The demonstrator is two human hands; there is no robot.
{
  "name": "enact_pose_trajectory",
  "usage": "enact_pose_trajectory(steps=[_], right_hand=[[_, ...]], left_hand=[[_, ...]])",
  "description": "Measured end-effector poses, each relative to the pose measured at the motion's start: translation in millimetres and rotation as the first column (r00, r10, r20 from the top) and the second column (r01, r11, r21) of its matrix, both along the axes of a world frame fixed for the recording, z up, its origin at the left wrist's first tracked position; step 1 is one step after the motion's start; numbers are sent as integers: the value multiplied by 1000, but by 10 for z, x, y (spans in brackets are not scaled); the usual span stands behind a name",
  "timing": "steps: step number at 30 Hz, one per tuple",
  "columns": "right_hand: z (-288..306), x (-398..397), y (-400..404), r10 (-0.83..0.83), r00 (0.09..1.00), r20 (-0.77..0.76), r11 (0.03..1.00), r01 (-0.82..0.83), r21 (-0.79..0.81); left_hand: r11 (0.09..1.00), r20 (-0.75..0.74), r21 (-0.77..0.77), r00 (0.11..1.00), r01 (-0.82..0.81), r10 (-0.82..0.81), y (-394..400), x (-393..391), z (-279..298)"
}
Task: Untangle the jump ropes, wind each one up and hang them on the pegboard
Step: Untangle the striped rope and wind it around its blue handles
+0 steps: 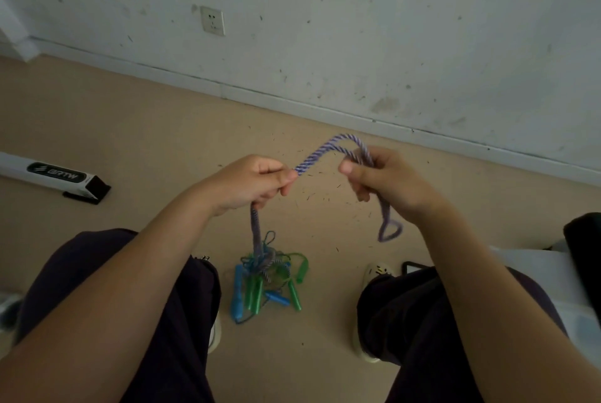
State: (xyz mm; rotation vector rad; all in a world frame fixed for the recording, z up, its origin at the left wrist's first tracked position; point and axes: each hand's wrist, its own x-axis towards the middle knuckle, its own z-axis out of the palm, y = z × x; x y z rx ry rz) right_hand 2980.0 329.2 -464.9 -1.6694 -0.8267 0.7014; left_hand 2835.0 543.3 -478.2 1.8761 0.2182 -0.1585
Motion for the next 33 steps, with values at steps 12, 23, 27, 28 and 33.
enact_pose_trajectory(steps=[12, 23, 27, 28, 33], right_hand=[[-32, -13, 96, 33, 995, 97, 991, -20, -133], [86, -3, -4, 61, 994, 93, 993, -51, -108], [1, -179, 104, 315, 949, -12, 932, -312, -184], [-24, -199, 131, 317, 948, -31, 937, -318, -144], [-48, -105, 151, 58, 995, -78, 992, -49, 113]], left_hand=[[986, -63, 101, 989, 136, -130, -132, 78, -37], [997, 67, -34, 996, -62, 64, -173, 37, 55], [992, 48, -119, 999, 30, -25, -259, 41, 70], [992, 51, -120, 998, 32, -26, -252, 45, 63], [990, -35, 128, 998, 54, -50, -95, 68, -31]])
